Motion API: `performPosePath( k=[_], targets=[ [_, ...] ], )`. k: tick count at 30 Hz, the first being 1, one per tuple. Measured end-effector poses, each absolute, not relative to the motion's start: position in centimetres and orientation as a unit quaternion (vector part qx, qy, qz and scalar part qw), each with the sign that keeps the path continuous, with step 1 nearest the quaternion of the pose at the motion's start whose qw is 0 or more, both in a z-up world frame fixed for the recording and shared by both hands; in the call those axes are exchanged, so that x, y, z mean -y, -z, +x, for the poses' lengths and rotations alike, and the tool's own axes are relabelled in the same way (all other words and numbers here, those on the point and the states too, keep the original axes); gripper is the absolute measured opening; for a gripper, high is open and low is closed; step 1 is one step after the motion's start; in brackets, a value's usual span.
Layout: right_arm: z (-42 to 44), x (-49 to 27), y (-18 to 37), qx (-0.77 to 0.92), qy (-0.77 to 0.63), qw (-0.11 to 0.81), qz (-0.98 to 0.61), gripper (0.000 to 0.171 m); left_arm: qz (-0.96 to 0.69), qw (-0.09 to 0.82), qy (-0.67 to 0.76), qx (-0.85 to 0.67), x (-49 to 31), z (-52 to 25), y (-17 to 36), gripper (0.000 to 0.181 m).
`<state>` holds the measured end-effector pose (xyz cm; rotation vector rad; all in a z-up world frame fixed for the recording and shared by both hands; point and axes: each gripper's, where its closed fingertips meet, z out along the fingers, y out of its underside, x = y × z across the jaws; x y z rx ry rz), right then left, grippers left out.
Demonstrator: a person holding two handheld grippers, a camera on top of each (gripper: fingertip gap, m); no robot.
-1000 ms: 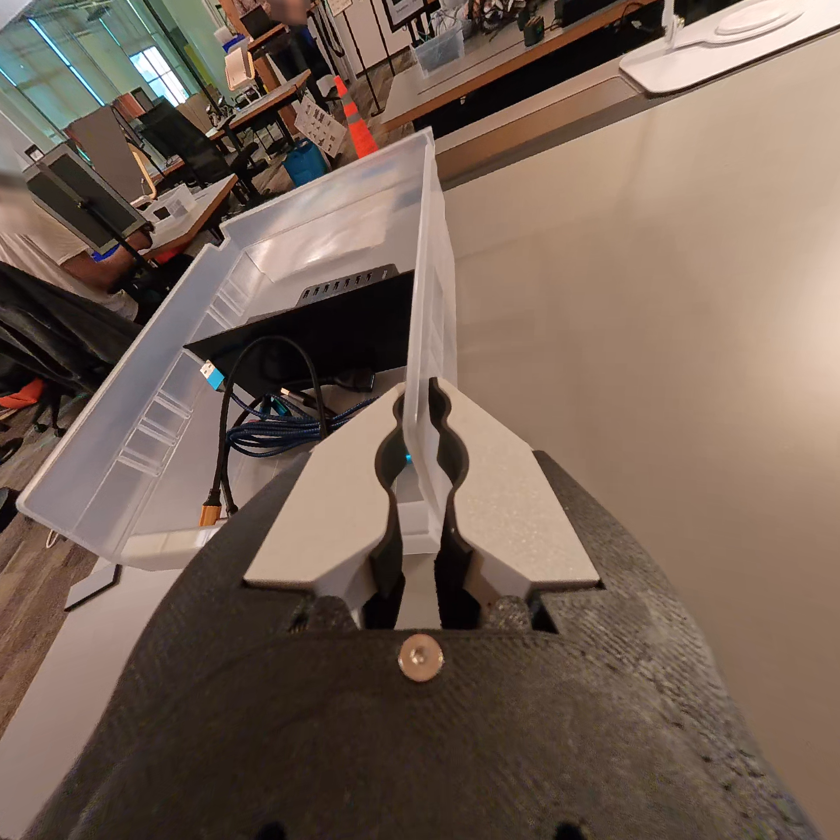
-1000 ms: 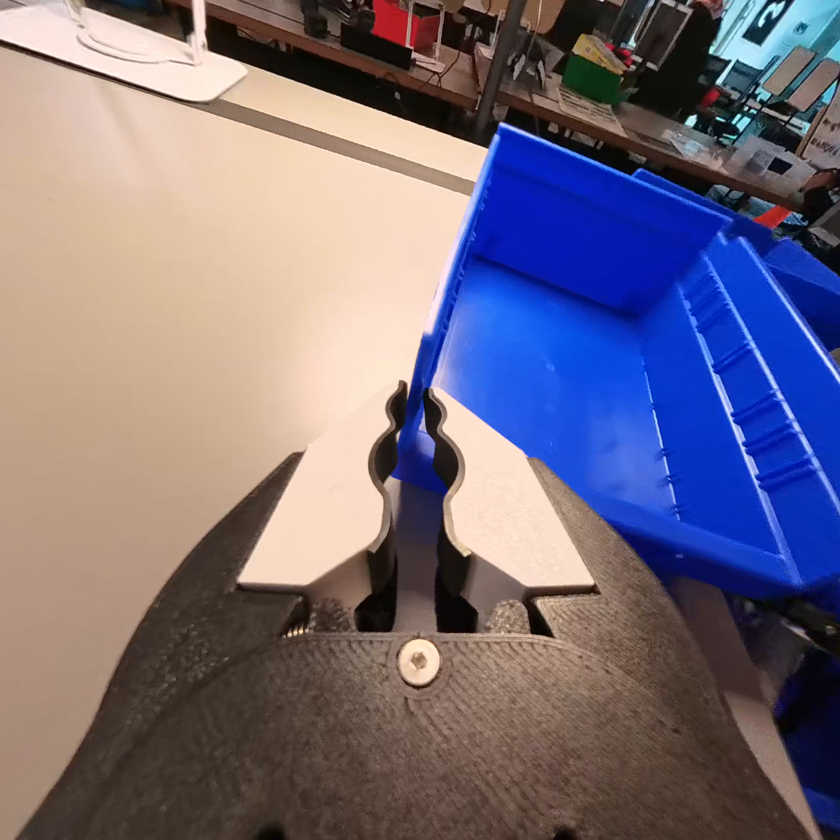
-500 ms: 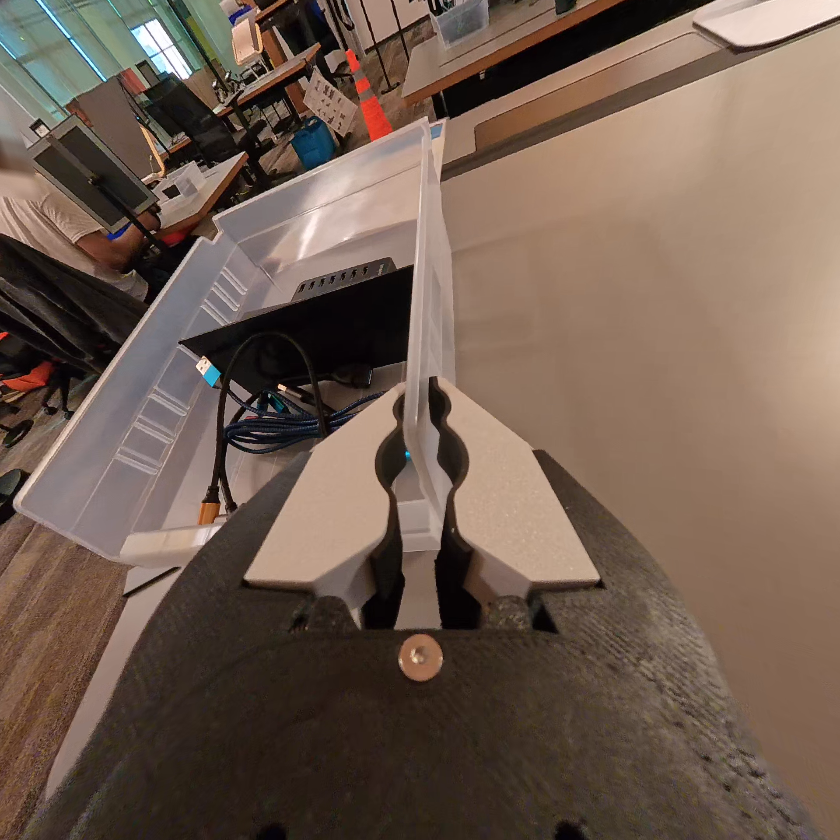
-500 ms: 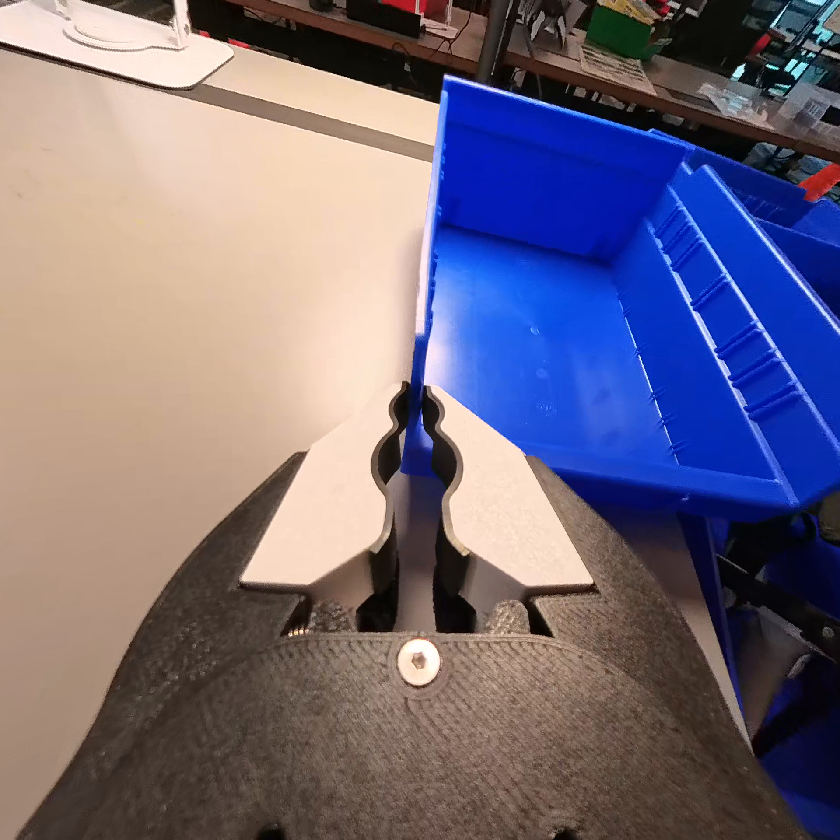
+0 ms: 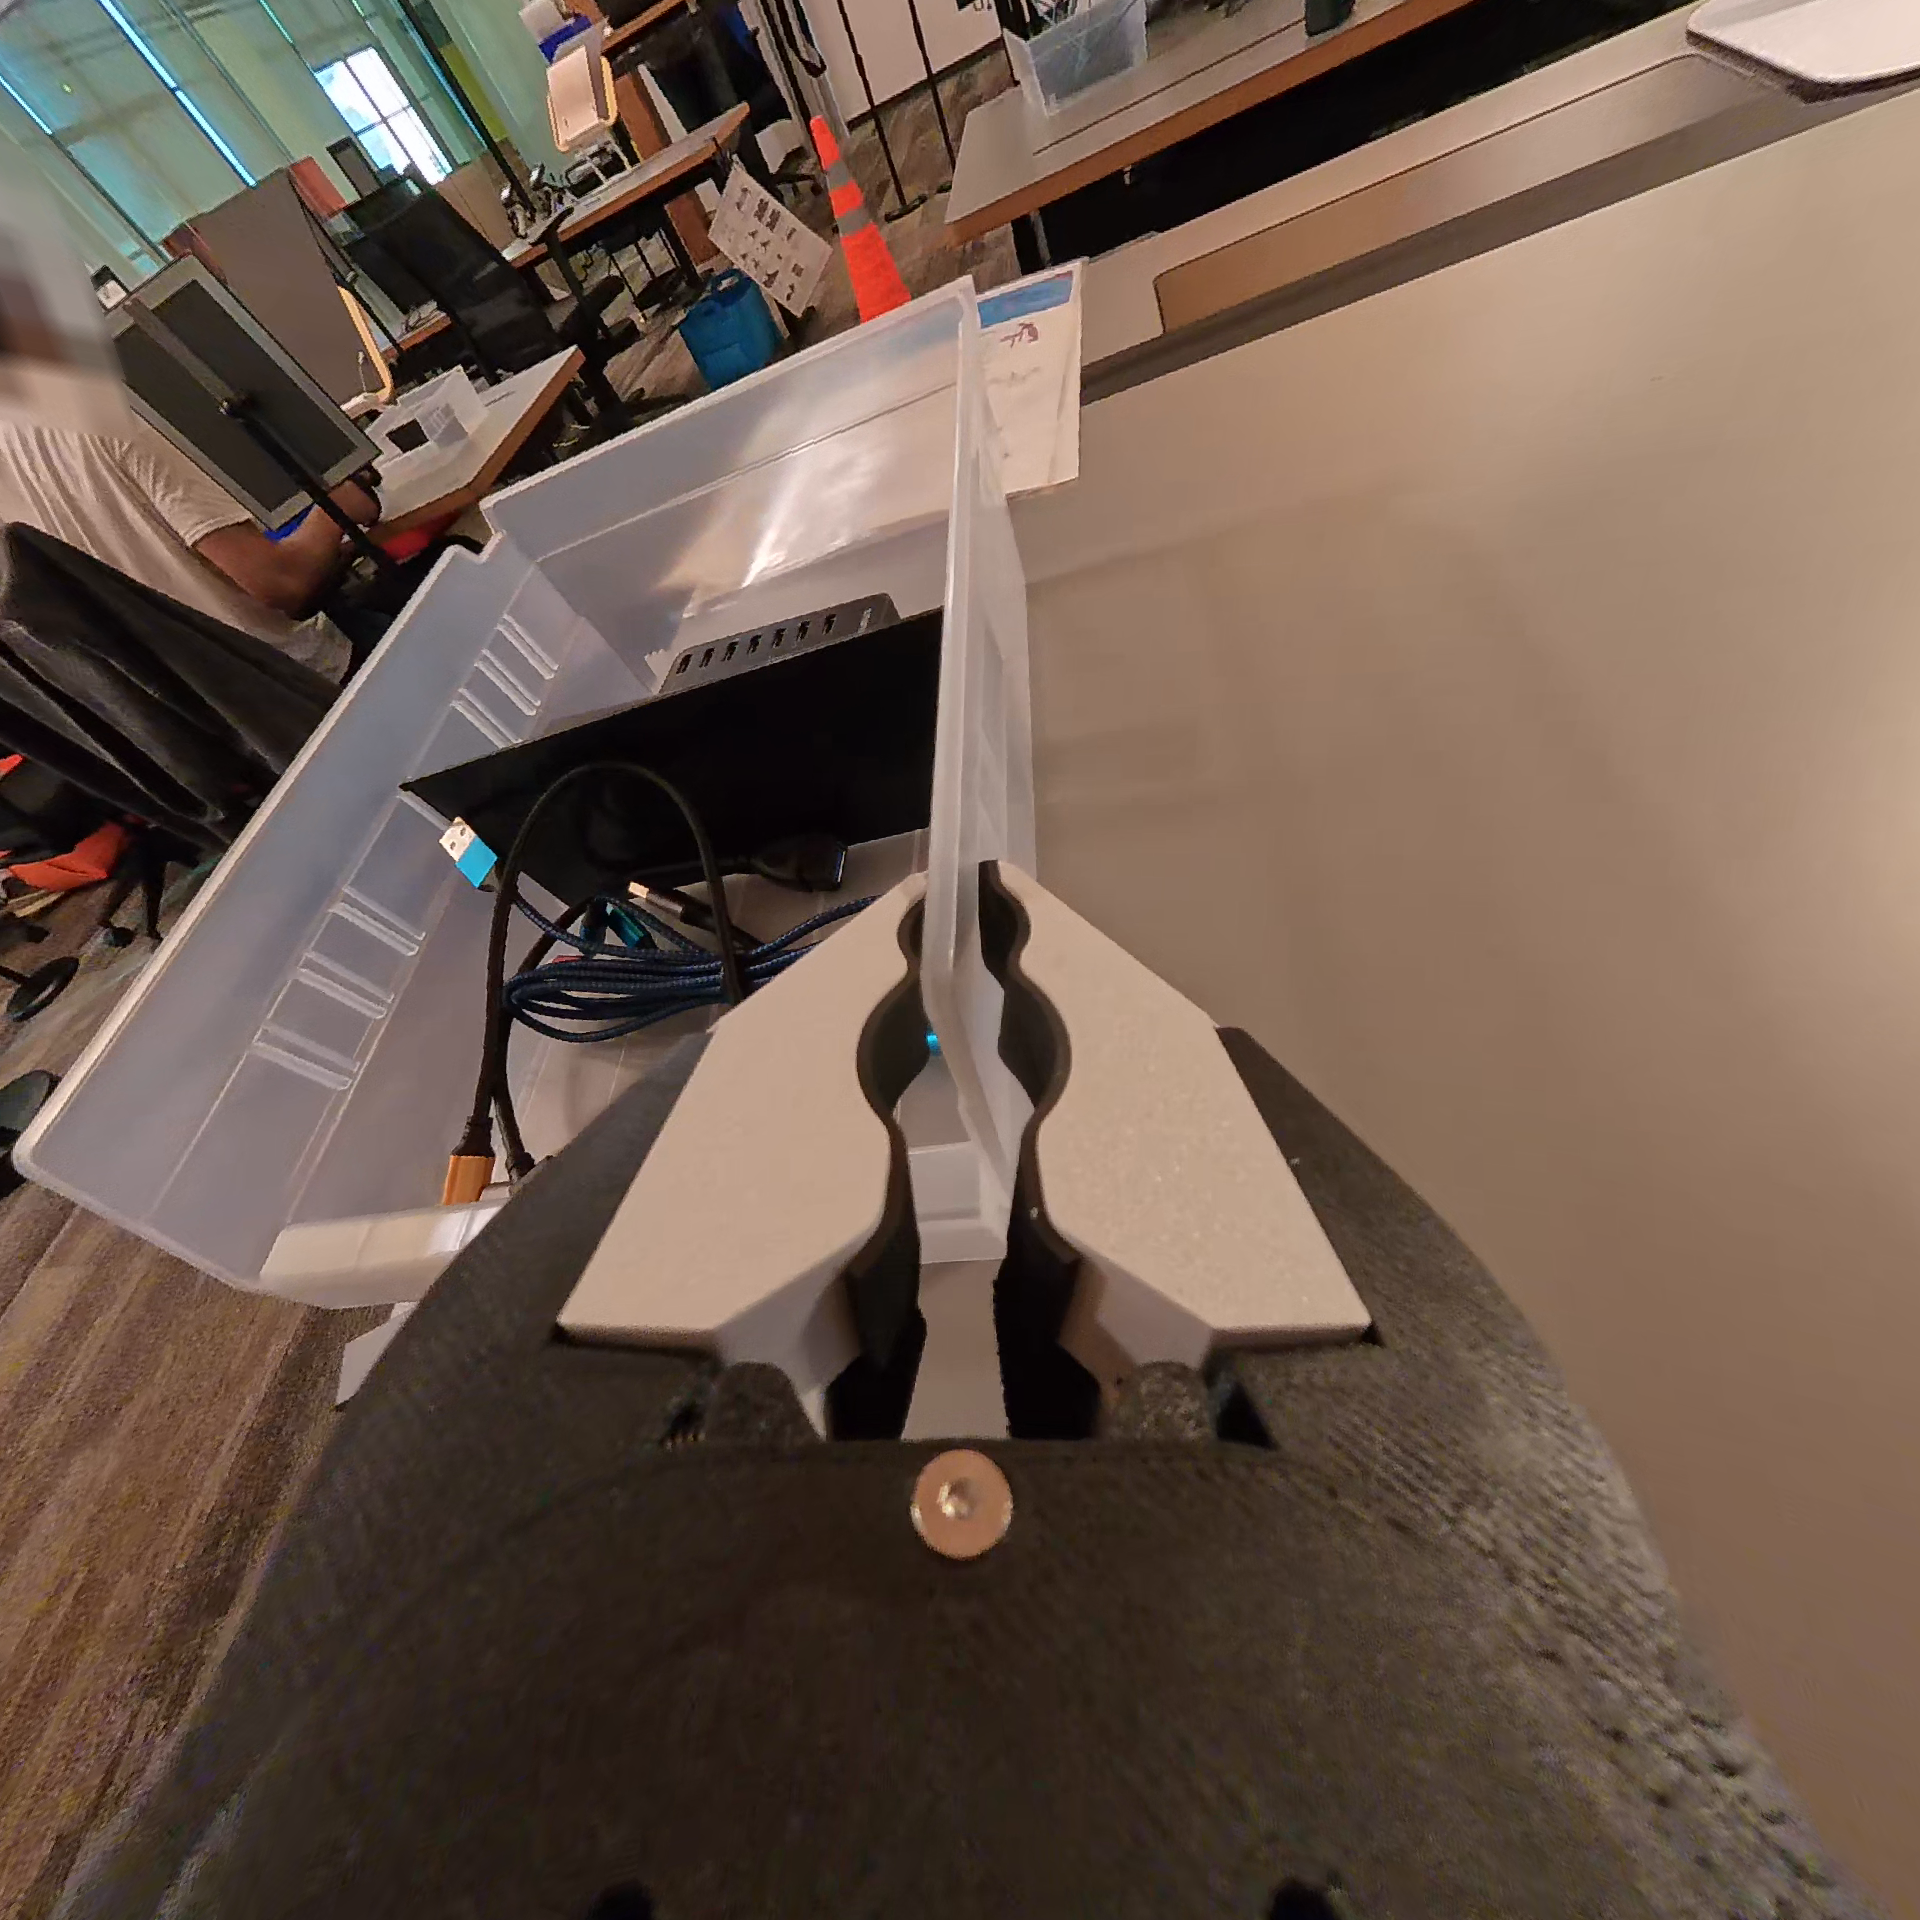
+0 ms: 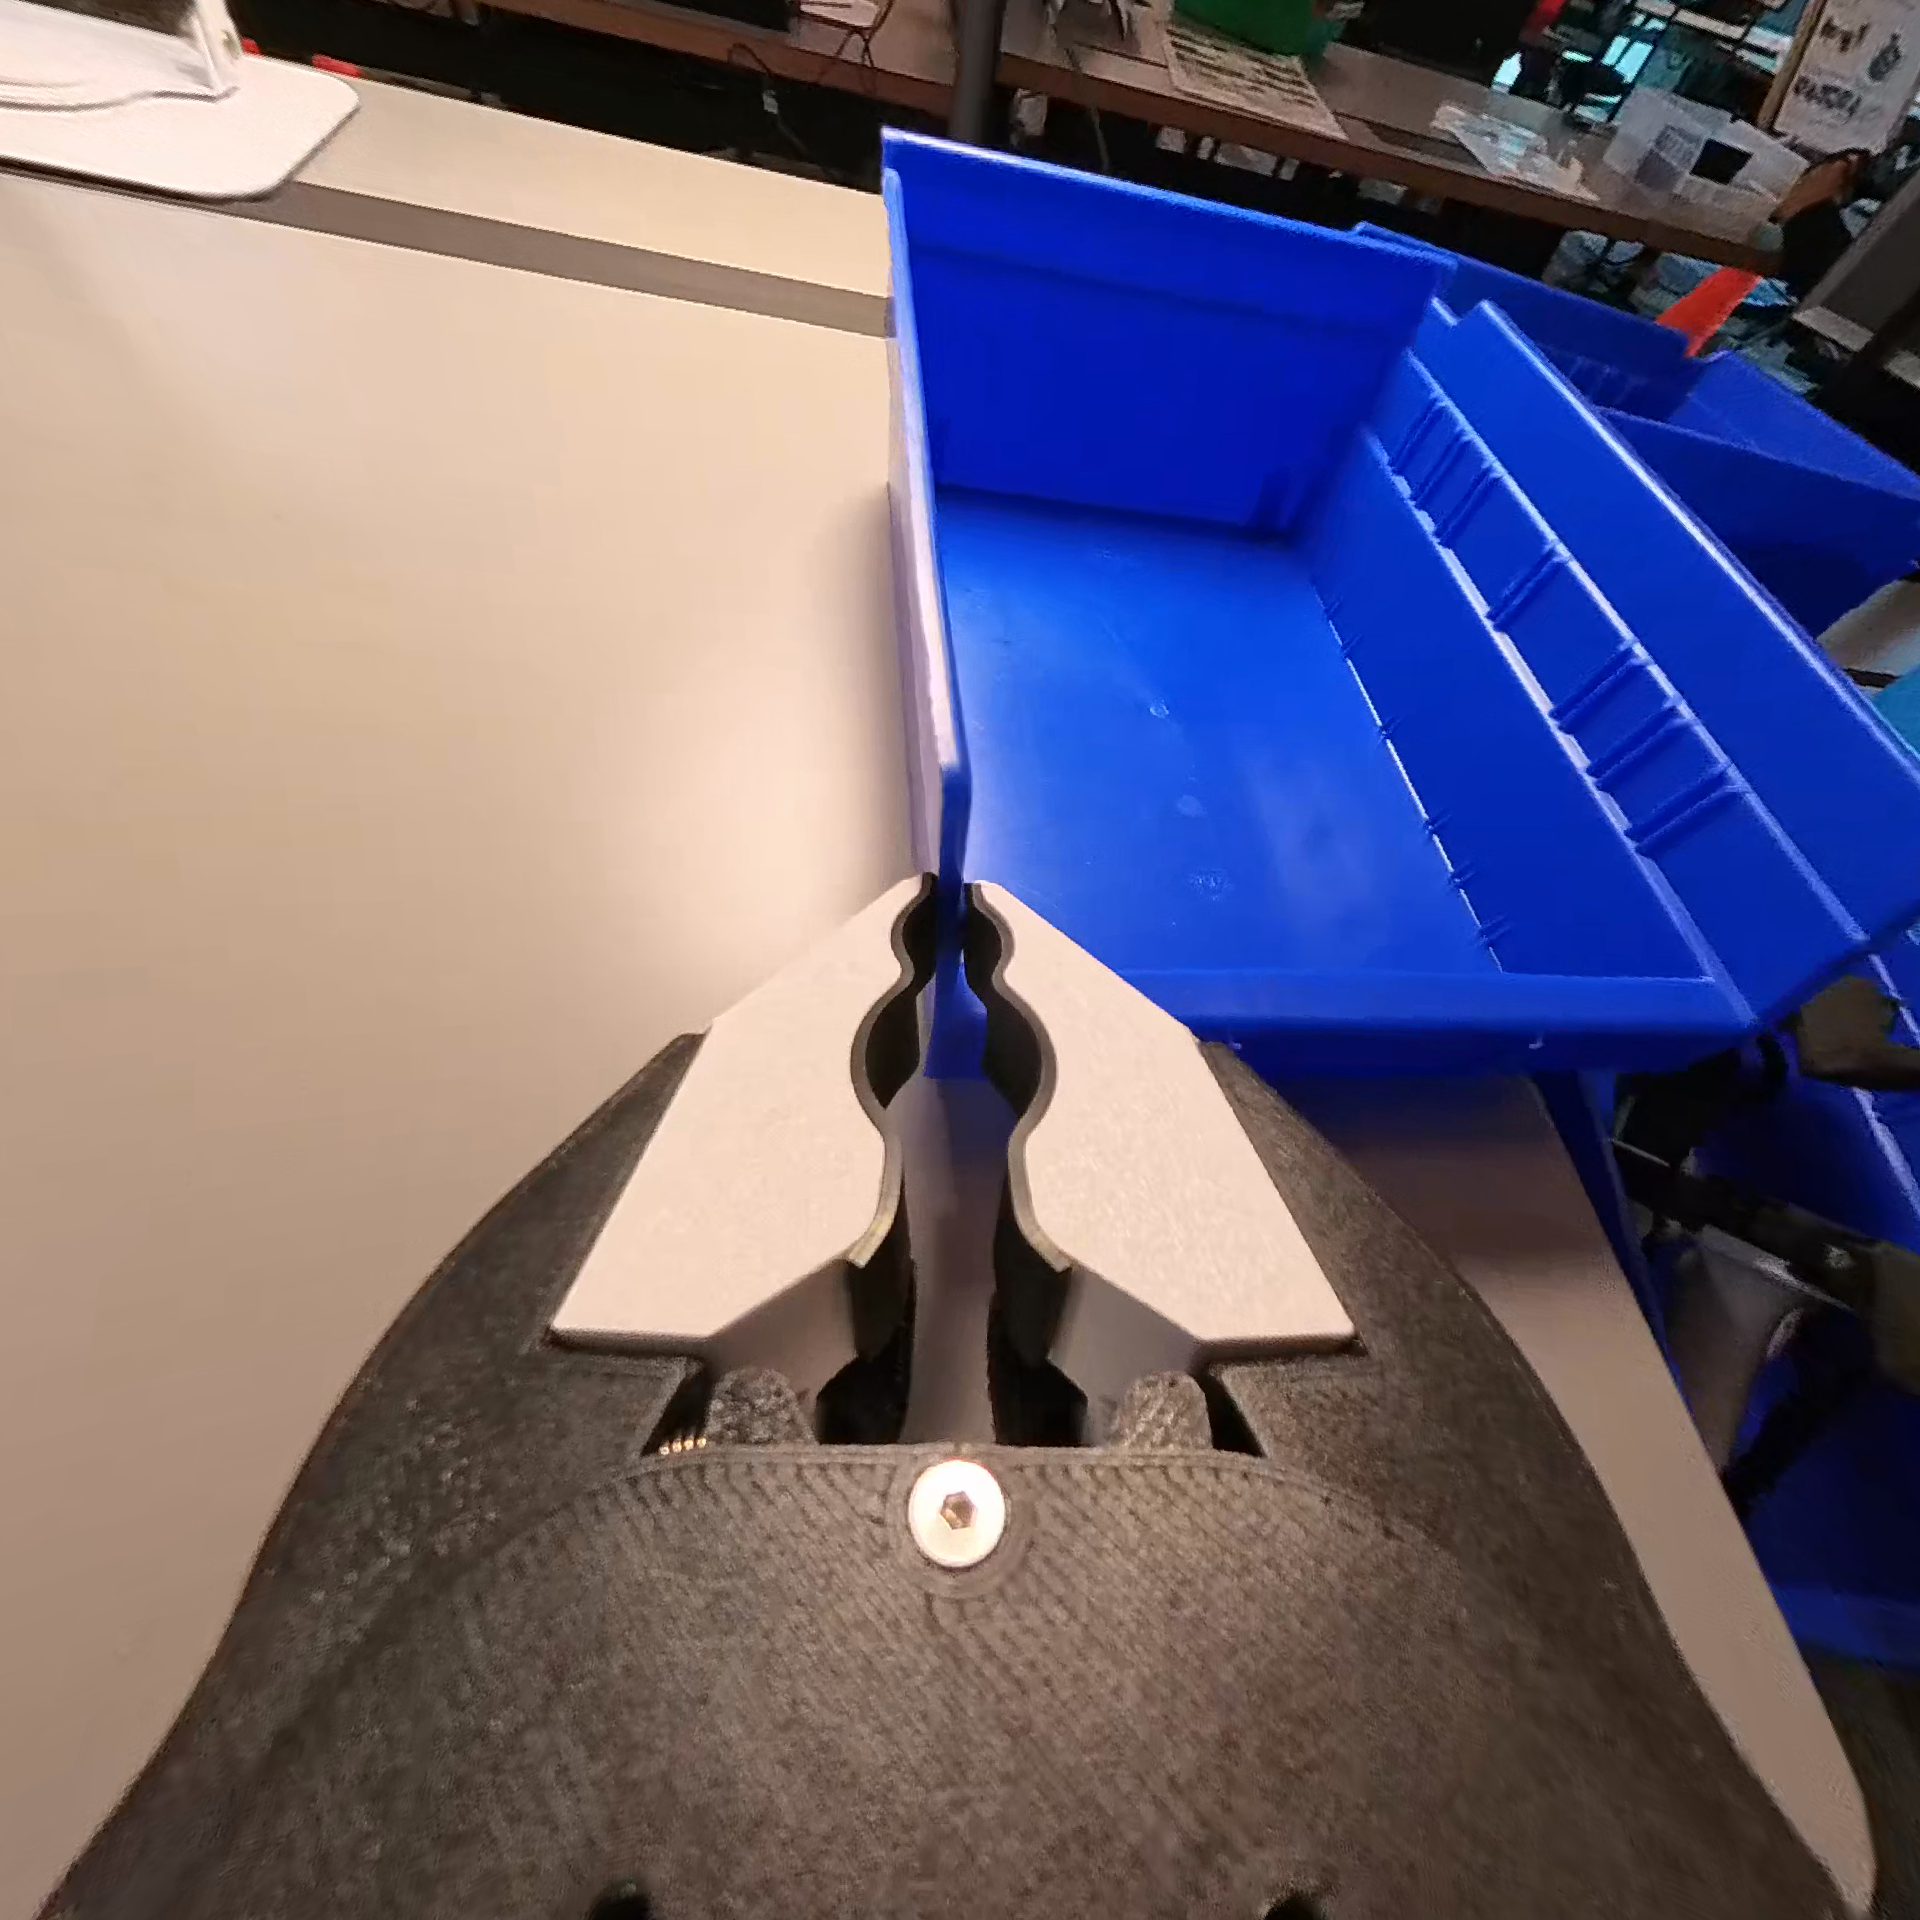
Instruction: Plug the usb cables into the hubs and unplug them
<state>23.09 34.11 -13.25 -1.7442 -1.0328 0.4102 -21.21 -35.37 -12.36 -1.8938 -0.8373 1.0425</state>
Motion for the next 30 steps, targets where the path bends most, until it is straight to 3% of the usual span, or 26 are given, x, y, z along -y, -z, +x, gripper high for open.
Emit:
performPosePath(
  k=[26,30],
  targets=[
    [24.7,-35.5,13.4,0.450,-0.121,0.517,-0.718,0.005,-0.761,0.387,-0.419,0.308,36.9,-22.2,12.4,0.010],
    [26.7,-32.7,14.3,0.504,-0.096,0.475,-0.715,0.013,-0.783,0.384,-0.388,0.300,36.9,-20.3,12.3,0.031]
  ],
)
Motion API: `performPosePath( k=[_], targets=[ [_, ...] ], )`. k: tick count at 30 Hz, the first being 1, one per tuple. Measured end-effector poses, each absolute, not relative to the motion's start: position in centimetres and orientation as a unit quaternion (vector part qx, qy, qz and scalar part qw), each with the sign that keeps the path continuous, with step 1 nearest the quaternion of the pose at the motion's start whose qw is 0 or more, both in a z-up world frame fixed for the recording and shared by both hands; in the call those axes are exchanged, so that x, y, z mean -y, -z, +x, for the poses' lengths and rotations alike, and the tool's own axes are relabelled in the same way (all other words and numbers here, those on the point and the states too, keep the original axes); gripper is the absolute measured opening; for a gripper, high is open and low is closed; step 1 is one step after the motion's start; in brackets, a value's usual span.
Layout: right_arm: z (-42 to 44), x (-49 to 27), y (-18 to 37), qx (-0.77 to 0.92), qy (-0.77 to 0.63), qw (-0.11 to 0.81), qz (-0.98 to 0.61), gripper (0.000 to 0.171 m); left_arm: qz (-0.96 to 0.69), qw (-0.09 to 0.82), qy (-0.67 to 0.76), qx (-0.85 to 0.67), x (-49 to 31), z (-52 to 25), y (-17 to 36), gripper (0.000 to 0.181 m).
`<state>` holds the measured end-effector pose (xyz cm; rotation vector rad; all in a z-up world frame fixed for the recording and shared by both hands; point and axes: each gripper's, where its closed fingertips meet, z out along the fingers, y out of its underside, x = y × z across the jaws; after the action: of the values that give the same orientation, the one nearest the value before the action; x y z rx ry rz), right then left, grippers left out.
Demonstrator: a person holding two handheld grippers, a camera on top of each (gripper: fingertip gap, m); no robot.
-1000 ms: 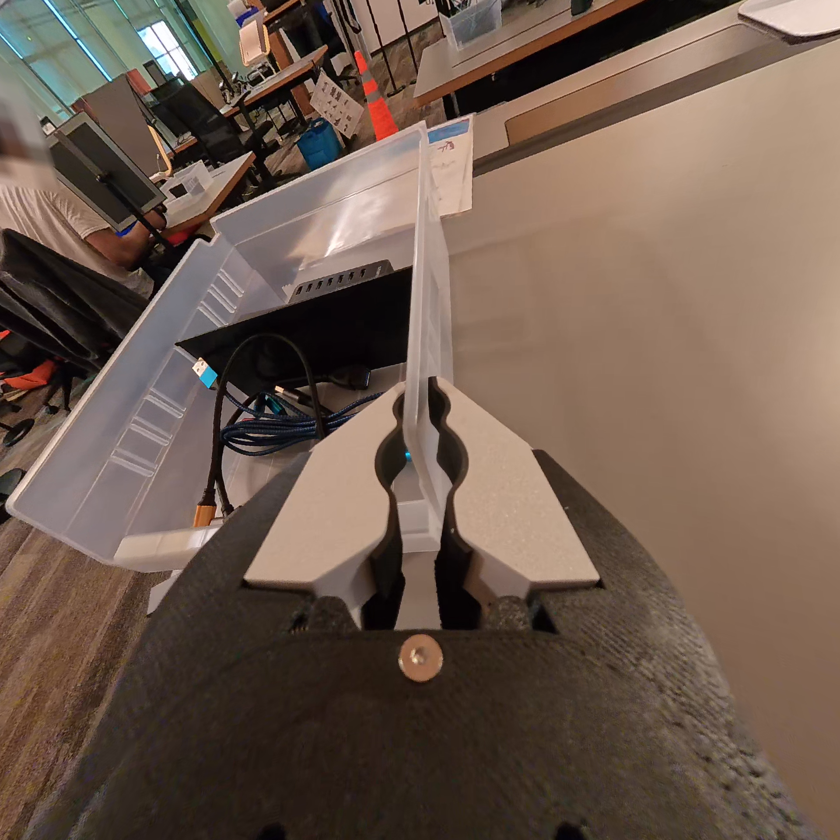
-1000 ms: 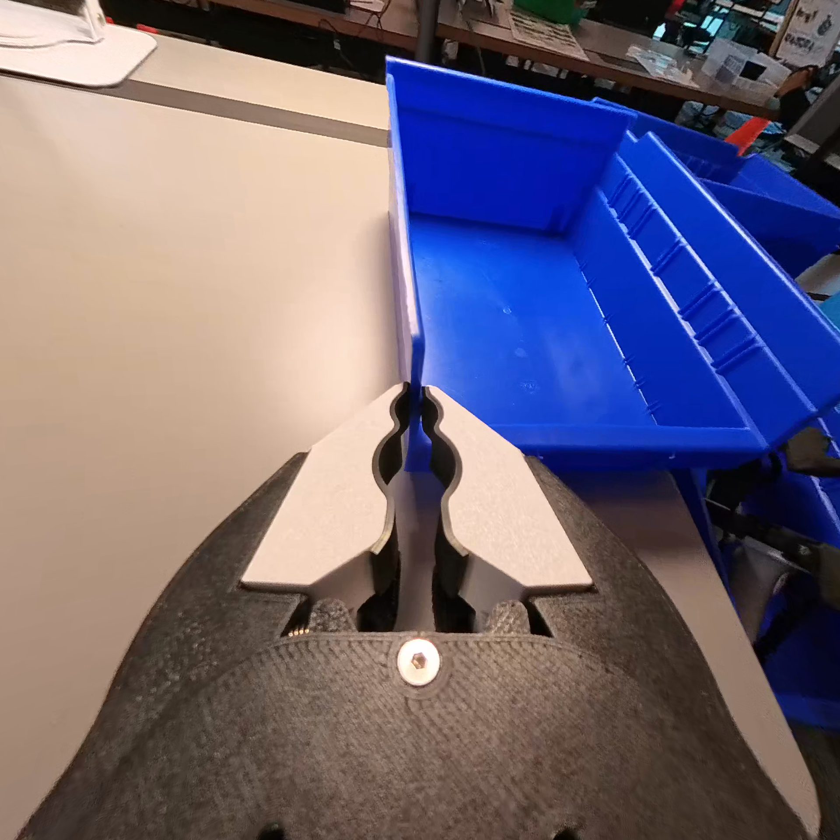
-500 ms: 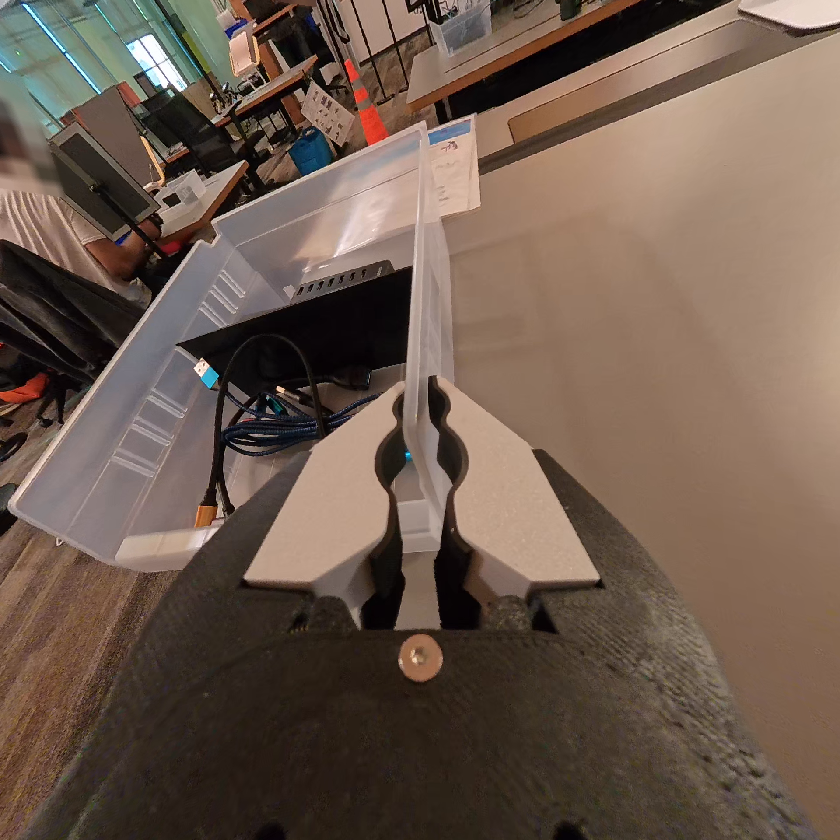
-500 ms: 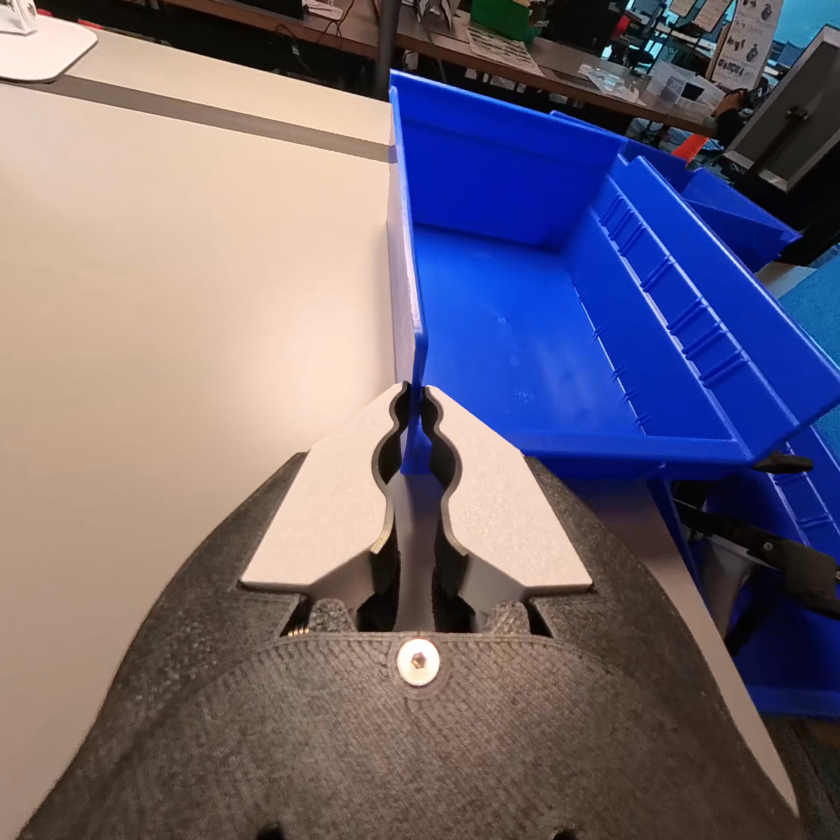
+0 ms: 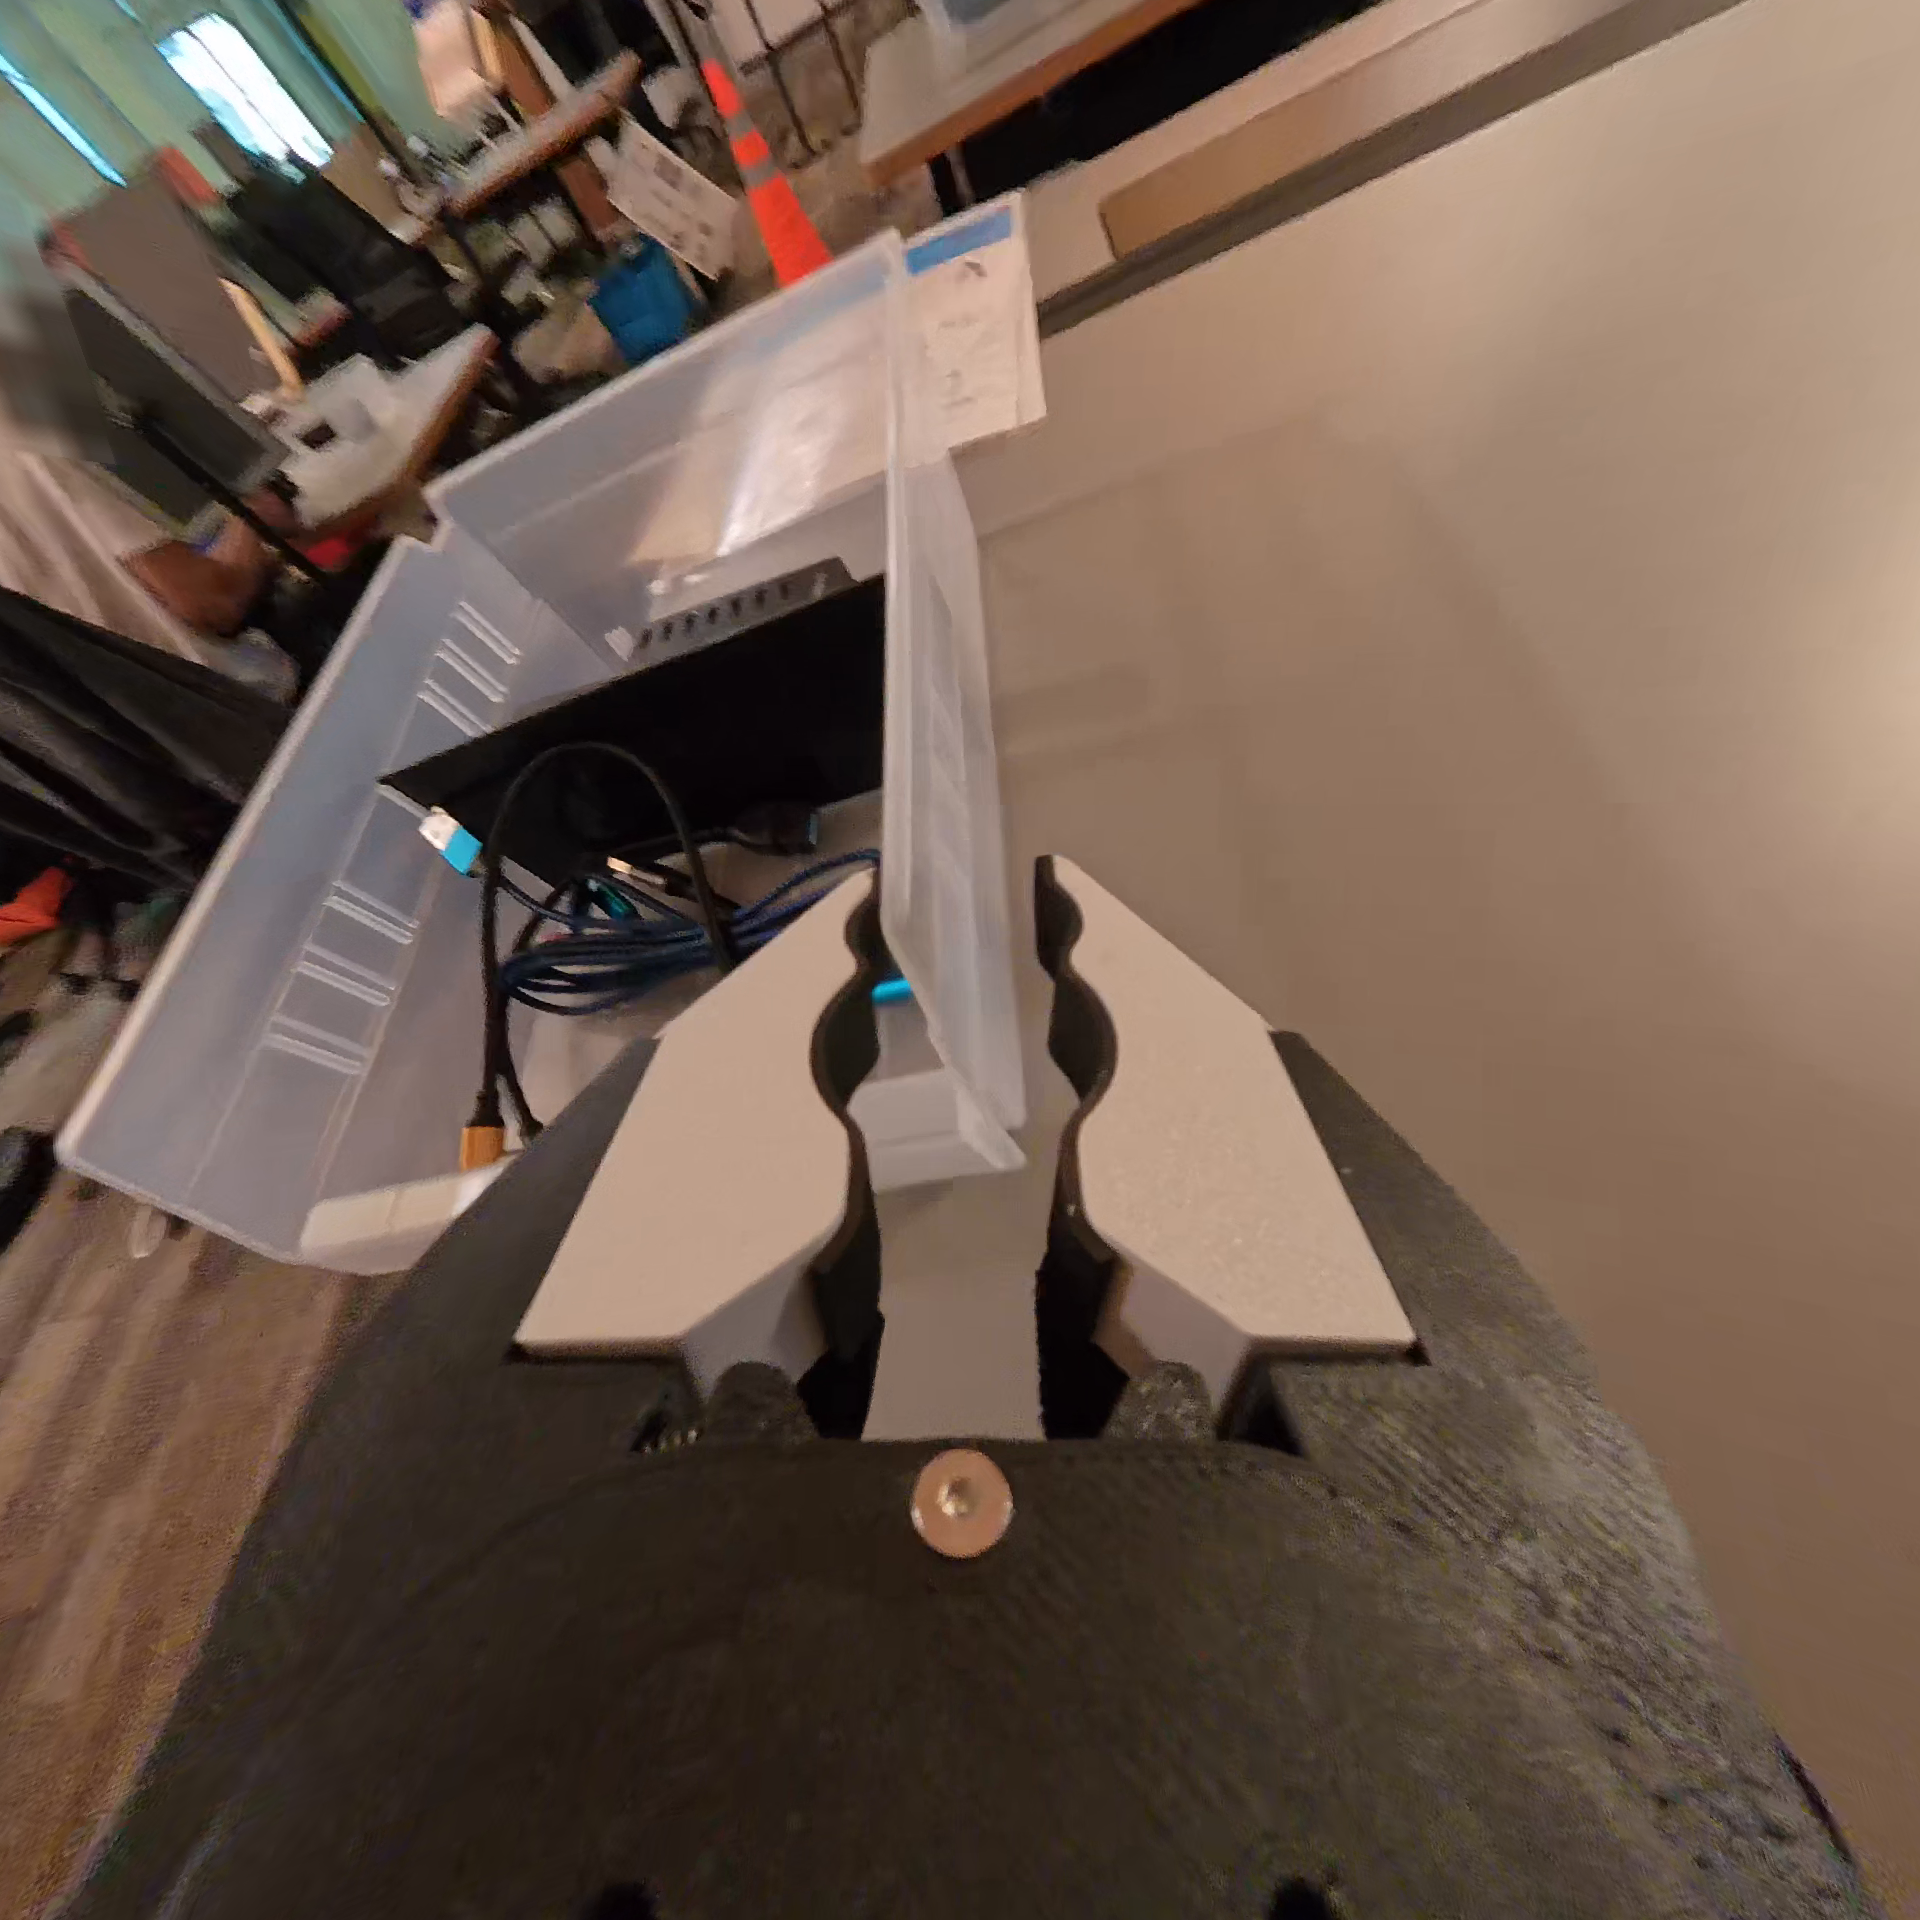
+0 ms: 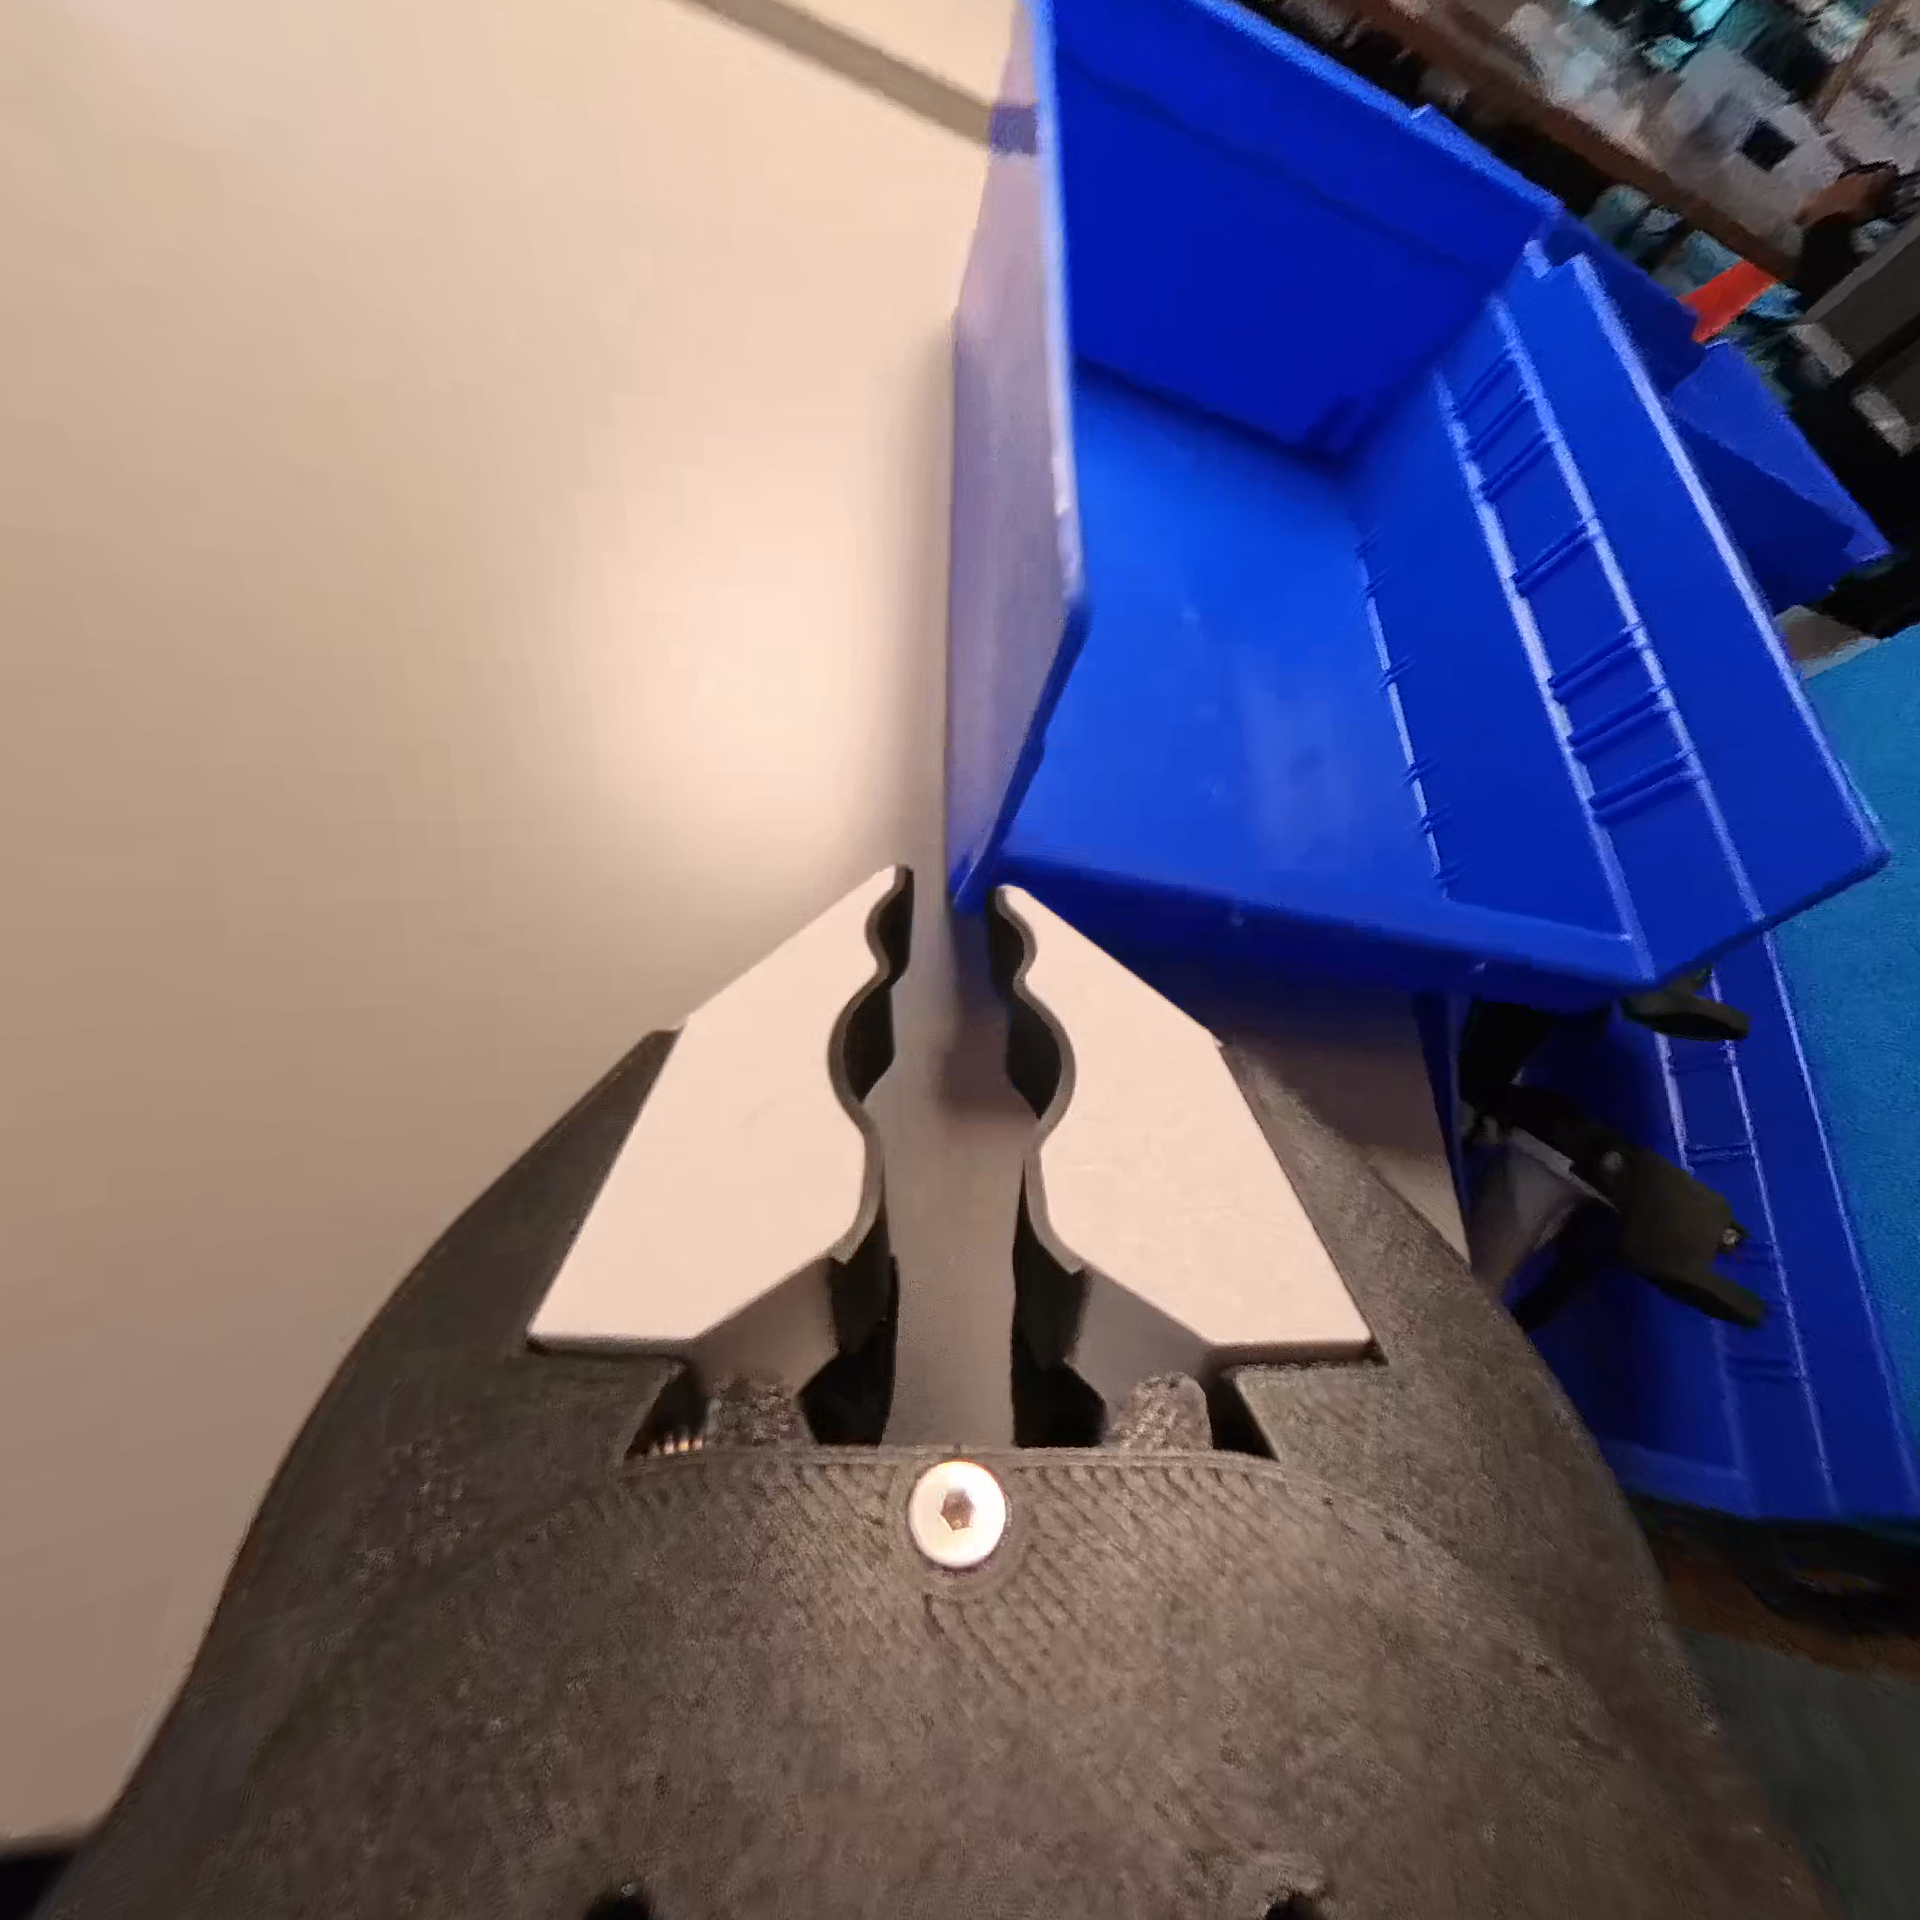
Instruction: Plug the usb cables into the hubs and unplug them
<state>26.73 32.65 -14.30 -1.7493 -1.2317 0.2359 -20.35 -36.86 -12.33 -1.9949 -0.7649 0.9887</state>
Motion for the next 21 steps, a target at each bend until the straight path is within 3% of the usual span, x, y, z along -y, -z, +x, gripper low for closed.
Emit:
performPosePath(
  k=[5,10,13,21],
  targets=[
    [26.8,-27.1,15.0,0.570,-0.161,0.403,-0.698,0.018,-0.816,0.397,-0.301,0.293,36.6,-16.8,10.7,0.055],
    [20.5,-20.1,15.9,0.636,-0.284,0.338,-0.633,0.019,-0.795,0.453,-0.282,0.289,36.1,-16.8,6.0,0.053],
    [16.5,-18.0,17.0,0.669,-0.306,0.315,-0.600,0.020,-0.792,0.432,-0.298,0.312,37.3,-19.5,5.0,0.051],
    [11.3,-17.2,19.2,0.697,-0.311,0.280,-0.583,0.021,-0.781,0.343,-0.169,0.494,41.3,-27.6,11.1,0.052]
  ],
)
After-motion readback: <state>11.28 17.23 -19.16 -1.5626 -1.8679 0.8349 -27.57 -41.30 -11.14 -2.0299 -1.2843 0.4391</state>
